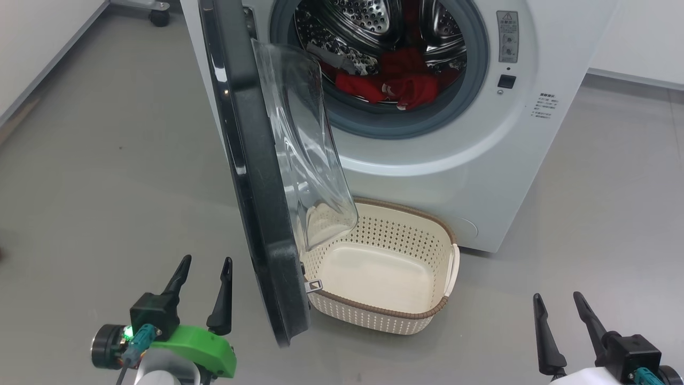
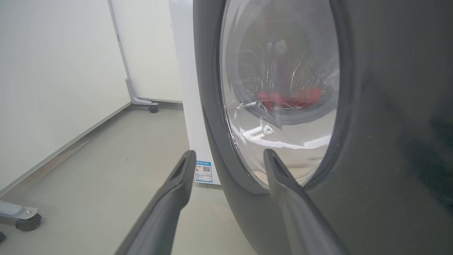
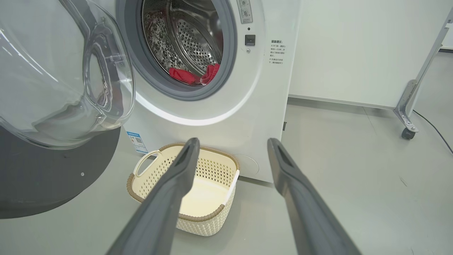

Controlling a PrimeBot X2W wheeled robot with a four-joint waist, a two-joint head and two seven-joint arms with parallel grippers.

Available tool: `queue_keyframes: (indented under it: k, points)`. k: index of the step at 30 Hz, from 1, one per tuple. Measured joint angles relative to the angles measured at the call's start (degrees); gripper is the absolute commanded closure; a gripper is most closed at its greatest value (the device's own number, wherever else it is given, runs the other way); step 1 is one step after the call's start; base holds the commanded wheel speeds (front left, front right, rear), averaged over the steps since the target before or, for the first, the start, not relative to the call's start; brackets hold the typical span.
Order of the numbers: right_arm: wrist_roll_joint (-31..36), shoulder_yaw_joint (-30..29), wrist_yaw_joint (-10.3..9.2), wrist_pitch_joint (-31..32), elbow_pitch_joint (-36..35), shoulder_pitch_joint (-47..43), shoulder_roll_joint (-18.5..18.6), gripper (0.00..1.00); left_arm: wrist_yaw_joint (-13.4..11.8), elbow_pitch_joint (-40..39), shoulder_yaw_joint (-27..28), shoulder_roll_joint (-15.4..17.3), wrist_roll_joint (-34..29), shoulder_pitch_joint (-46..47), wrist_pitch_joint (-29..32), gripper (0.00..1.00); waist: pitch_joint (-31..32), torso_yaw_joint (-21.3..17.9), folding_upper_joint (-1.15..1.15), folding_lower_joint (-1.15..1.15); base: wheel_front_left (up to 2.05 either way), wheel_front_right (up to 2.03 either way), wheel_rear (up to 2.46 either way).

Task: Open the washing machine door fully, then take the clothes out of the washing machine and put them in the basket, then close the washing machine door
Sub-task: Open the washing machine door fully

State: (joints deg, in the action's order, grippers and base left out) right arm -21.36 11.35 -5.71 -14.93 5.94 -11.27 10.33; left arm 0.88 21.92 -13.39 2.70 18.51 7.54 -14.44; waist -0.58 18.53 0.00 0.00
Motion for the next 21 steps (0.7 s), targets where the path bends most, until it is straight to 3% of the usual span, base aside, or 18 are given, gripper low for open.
queue_keyframes:
  k: [15,16,17,18,19,20,21]
  points:
    - [2.1,-0.8,-0.07,0.0,-0.8,-1.2,-2.1,0.0,0.0,0.5,0.5,0.0,-0.5,-0.1,0.0,0.0,0.5,-0.8,0.0,0.0,0.0,0.0,0.0]
    - [2.4,-0.8,-0.05,0.0,-0.8,-1.3,-2.2,0.0,0.0,0.5,0.5,0.0,-0.5,-0.1,0.0,0.09,0.5,-0.8,0.0,0.0,0.0,0.0,0.0]
    - [2.4,-0.9,-0.05,0.0,-0.9,-1.3,-2.3,0.0,0.0,0.5,0.6,0.0,-0.5,-0.1,0.0,0.51,0.5,-0.8,0.0,0.0,0.0,0.0,0.0]
    - [2.4,-1.0,-0.05,0.0,-1.0,-1.3,-2.4,0.0,0.0,0.6,0.6,0.0,-0.5,-0.1,0.0,0.67,0.5,-0.9,0.0,0.0,0.0,0.0,0.0]
    - [2.4,-1.1,-0.05,0.0,-1.0,-1.3,-2.6,0.0,0.0,0.7,0.6,0.0,-0.5,-0.1,0.0,0.93,0.5,-0.9,0.0,0.0,0.0,0.0,0.0]
    - [2.6,-1.1,-0.05,0.0,-1.1,-1.3,-2.7,0.0,0.0,0.8,0.6,0.0,-0.5,-0.1,0.0,1.0,0.5,-0.9,0.0,0.0,0.0,0.0,0.0]
    - [2.9,-1.2,-0.02,0.0,-1.1,-1.3,-2.9,0.0,0.0,0.8,0.6,0.0,-0.5,-0.1,0.0,1.0,0.5,-0.9,0.0,0.0,0.0,0.0,0.0]
